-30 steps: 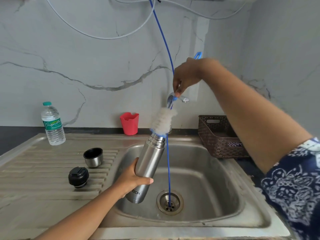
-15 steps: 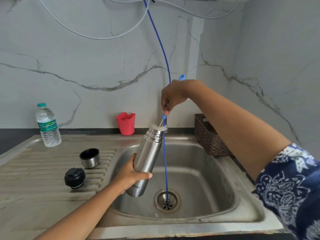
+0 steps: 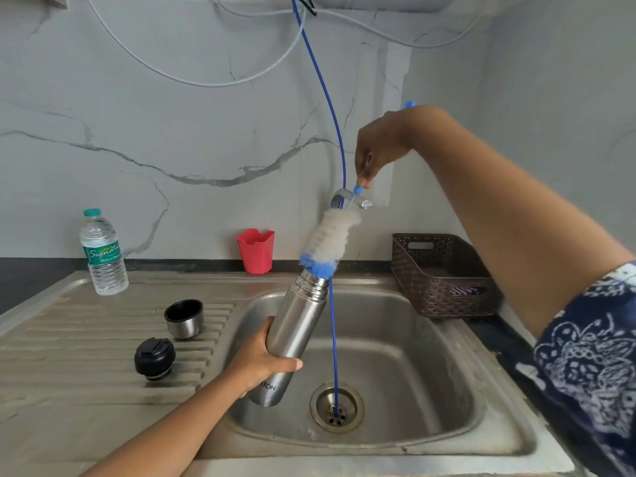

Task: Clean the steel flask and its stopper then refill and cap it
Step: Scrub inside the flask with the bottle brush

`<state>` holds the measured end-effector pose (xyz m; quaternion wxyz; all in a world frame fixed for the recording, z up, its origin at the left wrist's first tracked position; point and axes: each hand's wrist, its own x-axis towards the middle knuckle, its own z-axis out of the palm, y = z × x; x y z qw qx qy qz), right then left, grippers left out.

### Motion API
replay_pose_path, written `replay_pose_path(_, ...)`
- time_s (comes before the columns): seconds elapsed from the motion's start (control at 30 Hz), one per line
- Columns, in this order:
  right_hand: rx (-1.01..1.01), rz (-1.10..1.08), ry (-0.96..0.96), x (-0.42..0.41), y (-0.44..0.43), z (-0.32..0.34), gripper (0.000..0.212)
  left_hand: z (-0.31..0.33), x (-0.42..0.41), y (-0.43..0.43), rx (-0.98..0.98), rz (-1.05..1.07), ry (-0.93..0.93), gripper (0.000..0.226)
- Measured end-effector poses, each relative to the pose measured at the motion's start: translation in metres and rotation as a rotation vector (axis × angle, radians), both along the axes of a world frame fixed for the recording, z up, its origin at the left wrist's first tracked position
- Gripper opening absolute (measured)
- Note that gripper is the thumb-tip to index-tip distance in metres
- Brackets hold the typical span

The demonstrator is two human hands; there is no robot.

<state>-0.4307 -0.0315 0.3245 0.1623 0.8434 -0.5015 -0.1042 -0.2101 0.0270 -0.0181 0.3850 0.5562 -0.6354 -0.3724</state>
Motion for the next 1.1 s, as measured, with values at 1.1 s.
replay_pose_path(1.1,-0.066,0.033,0.006,0.008,-0.014,-0.021,0.034,-0.001,-0.004,0.0,0.026,0.008,0.052,0.084)
